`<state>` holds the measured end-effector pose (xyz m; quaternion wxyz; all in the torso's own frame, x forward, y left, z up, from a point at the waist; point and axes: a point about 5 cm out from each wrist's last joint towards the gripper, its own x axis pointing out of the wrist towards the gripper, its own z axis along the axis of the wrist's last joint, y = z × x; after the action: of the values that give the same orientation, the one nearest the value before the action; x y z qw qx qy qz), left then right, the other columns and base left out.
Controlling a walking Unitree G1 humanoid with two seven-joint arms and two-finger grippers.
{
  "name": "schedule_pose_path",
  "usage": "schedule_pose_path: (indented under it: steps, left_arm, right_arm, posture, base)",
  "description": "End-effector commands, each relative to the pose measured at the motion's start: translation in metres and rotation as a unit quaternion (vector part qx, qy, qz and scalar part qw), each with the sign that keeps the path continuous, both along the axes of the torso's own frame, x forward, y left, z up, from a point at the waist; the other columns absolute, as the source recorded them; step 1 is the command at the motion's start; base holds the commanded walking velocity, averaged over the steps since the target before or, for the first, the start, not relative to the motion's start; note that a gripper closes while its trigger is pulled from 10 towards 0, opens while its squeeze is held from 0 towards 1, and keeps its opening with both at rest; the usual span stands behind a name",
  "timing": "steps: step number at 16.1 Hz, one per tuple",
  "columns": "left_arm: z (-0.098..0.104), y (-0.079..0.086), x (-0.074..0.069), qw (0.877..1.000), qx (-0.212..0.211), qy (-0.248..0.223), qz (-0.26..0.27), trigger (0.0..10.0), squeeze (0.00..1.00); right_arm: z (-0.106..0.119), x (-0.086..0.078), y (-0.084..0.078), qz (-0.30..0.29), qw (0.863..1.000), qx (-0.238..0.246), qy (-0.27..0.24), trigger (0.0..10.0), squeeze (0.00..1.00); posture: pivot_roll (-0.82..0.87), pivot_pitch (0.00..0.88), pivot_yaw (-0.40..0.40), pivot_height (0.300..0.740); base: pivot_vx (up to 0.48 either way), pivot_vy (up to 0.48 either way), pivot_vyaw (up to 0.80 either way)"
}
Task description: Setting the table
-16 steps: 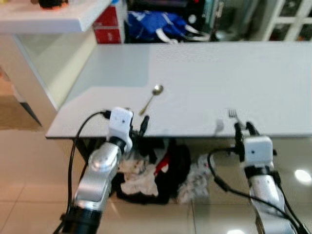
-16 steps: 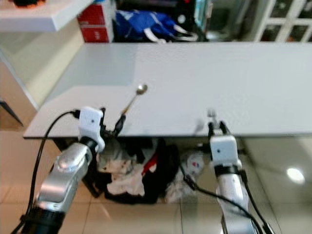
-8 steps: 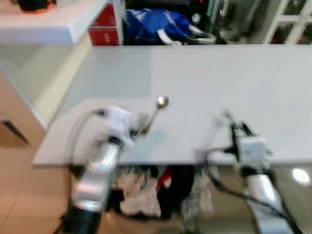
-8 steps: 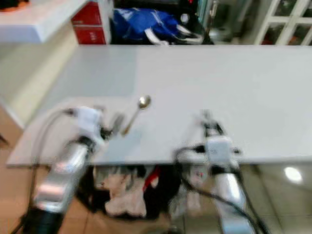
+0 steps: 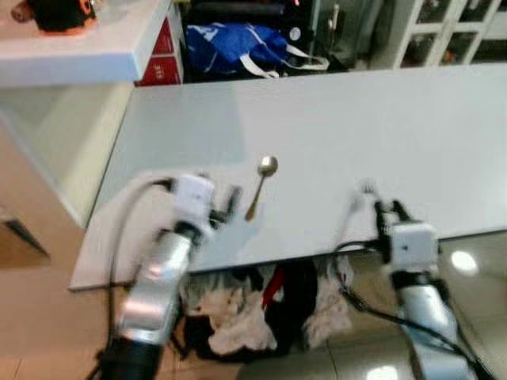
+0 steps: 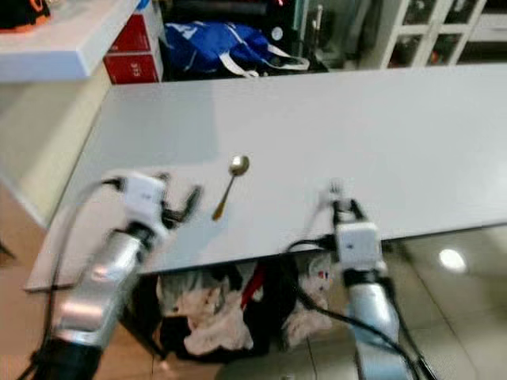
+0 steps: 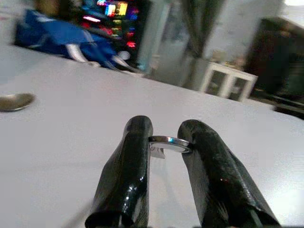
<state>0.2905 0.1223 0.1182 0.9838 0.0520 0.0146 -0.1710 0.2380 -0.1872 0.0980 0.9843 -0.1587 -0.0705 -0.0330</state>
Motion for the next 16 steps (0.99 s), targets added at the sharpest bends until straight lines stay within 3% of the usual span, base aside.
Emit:
schedule_pose_path:
  steps: [1, 4, 9, 14, 16]
  left_arm:
    - [0.0071, 0.0096, 0.0028, 1.000, 0.011, -0.014, 0.016, 10.0, 0.00]
    - [0.0069, 0.0106, 0.0032, 1.000, 0.014, -0.013, 0.018, 10.0, 0.00]
    - [0.0063, 0.0091, 0.0020, 1.000, 0.019, -0.011, 0.014, 10.0, 0.00]
    - [0.0073, 0.0075, 0.0030, 1.000, 0.022, -0.012, 0.015, 10.0, 0.00]
    - [0.0089, 0.0054, 0.0030, 1.000, 0.024, -0.017, 0.010, 10.0, 0.00]
  right_arm:
    - [0.0036, 0.0026, 0.0051, 0.003, 1.000, -0.004, -0.009, 0.0, 0.00]
    - [0.0043, 0.0039, 0.0069, 0.005, 1.000, -0.007, -0.011, 0.0, 0.00]
    - [0.0053, 0.0013, 0.0077, 0.008, 1.000, -0.007, -0.015, 0.0, 0.00]
    - [0.0050, -0.0012, 0.0073, 0.008, 1.000, -0.009, -0.015, 0.0, 0.00]
    - [0.0049, -0.0002, 0.0072, 0.007, 1.000, -0.009, -0.015, 0.0, 0.00]
  posture:
    - [0.01, 0.000, 0.022, 0.740]
    - [0.01, 0.000, 0.024, 0.740]
    - [0.01, 0.000, 0.027, 0.740]
    - [0.01, 0.000, 0.029, 0.740]
    - [0.01, 0.000, 0.030, 0.740]
  base:
    - [0.000, 0.000, 0.00]
    - [0.000, 0.000, 0.00]
    - [0.000, 0.460, 0.00]
    - [0.000, 0.000, 0.00]
    - [0.444, 0.000, 0.00]
